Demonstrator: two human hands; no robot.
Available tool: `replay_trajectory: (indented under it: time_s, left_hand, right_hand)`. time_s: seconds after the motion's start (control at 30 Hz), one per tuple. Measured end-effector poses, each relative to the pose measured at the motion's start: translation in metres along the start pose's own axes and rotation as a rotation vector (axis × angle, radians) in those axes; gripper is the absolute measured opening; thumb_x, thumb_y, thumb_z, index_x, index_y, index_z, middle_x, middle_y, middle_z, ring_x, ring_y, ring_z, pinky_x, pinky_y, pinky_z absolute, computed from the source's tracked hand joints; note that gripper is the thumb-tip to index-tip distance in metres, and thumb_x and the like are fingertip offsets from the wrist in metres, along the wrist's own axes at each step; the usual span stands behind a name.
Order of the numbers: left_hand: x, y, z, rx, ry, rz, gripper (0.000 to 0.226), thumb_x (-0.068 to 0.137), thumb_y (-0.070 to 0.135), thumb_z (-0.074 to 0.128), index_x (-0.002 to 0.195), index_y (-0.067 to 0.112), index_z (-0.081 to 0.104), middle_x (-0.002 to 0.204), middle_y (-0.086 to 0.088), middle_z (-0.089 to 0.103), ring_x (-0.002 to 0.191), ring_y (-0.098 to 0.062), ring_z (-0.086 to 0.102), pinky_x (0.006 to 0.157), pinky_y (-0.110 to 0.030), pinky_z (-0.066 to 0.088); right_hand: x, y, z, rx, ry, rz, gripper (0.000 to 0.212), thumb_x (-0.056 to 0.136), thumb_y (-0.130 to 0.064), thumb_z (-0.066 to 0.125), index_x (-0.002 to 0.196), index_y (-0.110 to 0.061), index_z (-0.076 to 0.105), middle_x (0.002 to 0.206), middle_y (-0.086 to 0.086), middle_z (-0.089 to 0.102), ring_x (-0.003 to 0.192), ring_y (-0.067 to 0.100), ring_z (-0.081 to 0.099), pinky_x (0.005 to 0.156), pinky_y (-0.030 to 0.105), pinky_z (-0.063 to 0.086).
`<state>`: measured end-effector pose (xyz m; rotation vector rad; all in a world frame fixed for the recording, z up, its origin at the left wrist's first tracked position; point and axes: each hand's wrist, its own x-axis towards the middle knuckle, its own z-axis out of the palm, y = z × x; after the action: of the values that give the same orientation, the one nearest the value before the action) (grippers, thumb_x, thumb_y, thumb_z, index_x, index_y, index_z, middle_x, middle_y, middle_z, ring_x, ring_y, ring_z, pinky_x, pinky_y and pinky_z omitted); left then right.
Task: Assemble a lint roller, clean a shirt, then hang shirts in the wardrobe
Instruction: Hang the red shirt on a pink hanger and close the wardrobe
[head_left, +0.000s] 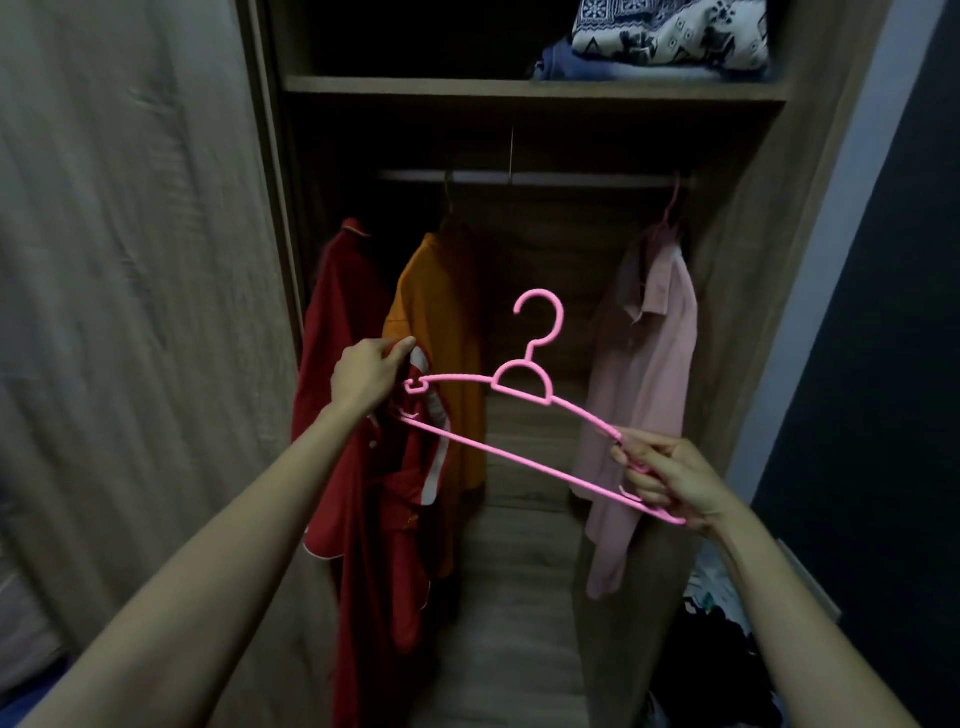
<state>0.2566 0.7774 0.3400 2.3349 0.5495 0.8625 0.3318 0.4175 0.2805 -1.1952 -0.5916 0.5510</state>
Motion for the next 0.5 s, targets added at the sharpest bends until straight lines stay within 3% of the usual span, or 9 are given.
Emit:
replay_trajectory:
  time_s: [0.1,0.17,0.27,0.33,0.43,0.5]
  left_hand:
    - [-0.009,0.021,0.005,0.01,0.017,0.053,0.047,0.093,0.056,0.048,0.061,0.022,0.056,0.066,-0.007,0.061,0.076,-0.035,0.064,0.063,-0.035,0.041]
    - [-0.016,0.039,0.008,-0.025,0.041,0.093,0.047,0.094,0.051,0.05,0.065,0.016,0.061,0.063,-0.008,0.06,0.074,-0.032,0.063,0.062,-0.034,0.04]
    - [-0.024,0.062,0.004,-0.163,0.093,0.192,0.039,0.095,0.041,0.054,0.073,0.014,0.071,0.063,-0.009,0.064,0.065,-0.014,0.06,0.06,-0.033,0.037]
    - [-0.027,0.068,-0.001,-0.172,0.093,0.296,0.033,0.095,0.039,0.054,0.084,0.017,0.075,0.078,-0.003,0.073,0.073,-0.006,0.063,0.068,-0.033,0.045]
    - [-0.027,0.068,-0.006,0.177,0.126,0.548,0.039,0.095,0.053,0.042,0.11,0.031,0.071,0.108,0.009,0.072,0.105,-0.013,0.065,0.082,-0.035,0.051]
    - [-0.023,0.067,-0.009,0.362,0.215,0.721,0.047,0.094,0.056,0.033,0.114,0.033,0.069,0.099,0.009,0.073,0.099,-0.017,0.064,0.083,-0.037,0.04]
  right_hand:
    - [0.008,0.004,0.018,0.004,-0.008,-0.022,0.068,0.053,-0.042,0.09,0.106,-0.006,0.069,0.069,0.002,0.052,0.036,0.001,0.025,0.033,0.011,0.022]
    - [0.012,0.005,0.029,0.028,-0.026,-0.034,0.063,0.058,-0.039,0.086,0.108,-0.006,0.069,0.069,0.002,0.053,0.036,0.001,0.027,0.031,0.012,0.025]
    - [0.013,0.005,0.034,0.079,-0.022,-0.049,0.05,0.064,-0.033,0.081,0.106,-0.008,0.071,0.071,0.002,0.052,0.036,0.001,0.028,0.03,0.013,0.026]
    - [0.011,0.003,0.033,0.127,-0.027,-0.072,0.06,0.06,-0.035,0.087,0.108,-0.004,0.069,0.071,0.002,0.054,0.035,0.0,0.028,0.029,0.012,0.026]
    - [0.005,-0.006,0.026,0.17,-0.038,-0.12,0.062,0.053,-0.037,0.091,0.101,-0.003,0.071,0.07,0.0,0.056,0.033,-0.001,0.028,0.029,0.011,0.026]
    - [0.003,-0.014,0.022,0.161,-0.049,-0.15,0.055,0.056,-0.038,0.089,0.098,-0.006,0.074,0.07,-0.001,0.057,0.033,-0.002,0.028,0.029,0.01,0.026]
